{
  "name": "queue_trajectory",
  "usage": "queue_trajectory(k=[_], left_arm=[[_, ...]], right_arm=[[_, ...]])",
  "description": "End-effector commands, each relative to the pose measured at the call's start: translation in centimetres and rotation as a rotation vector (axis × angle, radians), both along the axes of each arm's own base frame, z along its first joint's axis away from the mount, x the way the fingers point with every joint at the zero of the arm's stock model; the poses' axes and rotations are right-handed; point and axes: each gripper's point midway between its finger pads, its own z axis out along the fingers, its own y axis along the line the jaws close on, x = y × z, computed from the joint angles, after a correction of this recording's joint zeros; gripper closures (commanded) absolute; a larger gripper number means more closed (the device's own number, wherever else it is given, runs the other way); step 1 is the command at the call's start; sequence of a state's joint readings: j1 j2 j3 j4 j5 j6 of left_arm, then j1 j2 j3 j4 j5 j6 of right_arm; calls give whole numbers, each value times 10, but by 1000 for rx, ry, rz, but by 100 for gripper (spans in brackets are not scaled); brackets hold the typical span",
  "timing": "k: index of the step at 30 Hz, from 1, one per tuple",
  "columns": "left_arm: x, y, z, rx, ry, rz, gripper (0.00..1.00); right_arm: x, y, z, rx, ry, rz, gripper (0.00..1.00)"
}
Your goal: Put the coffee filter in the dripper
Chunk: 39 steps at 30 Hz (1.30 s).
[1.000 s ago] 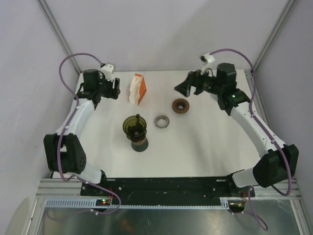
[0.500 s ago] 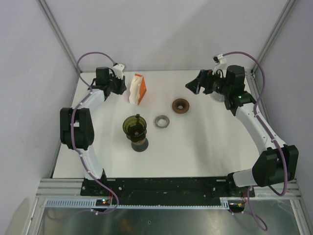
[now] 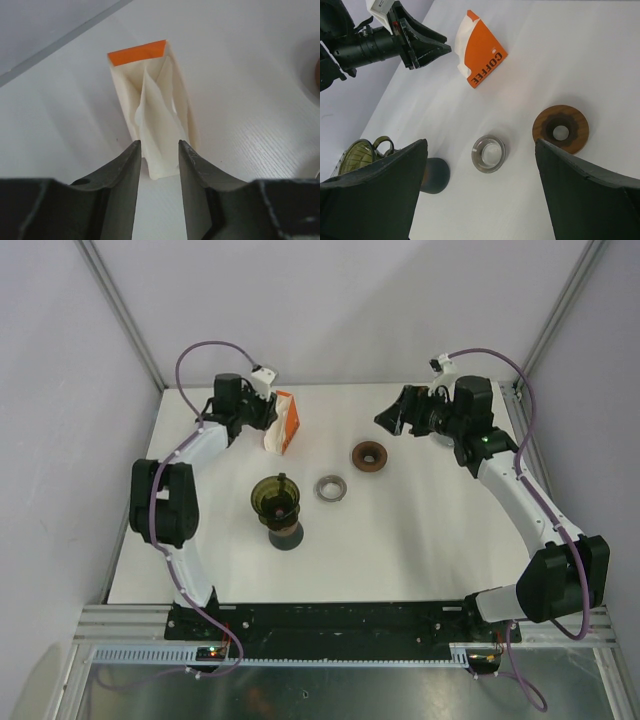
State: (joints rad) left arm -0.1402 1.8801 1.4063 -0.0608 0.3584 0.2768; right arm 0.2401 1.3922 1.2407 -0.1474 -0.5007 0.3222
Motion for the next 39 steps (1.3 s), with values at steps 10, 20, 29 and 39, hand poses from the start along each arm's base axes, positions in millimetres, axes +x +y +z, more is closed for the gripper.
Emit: queue_trajectory(k=[10,20,29,39], left_arm=[[47,-7,23,99,-142,23,67],[57,-10,10,105,-131,10,67],[67,-10,0,140,-132,28,67],[53,-15,-17,181,-104,10,69]], right_arm=[[-1,1,15,25,-30,-3,8],[-3,2,12,28,-11,2,8],[-9,2,14,25,-9,17,8],[-10,7,11,36,3,45,8]])
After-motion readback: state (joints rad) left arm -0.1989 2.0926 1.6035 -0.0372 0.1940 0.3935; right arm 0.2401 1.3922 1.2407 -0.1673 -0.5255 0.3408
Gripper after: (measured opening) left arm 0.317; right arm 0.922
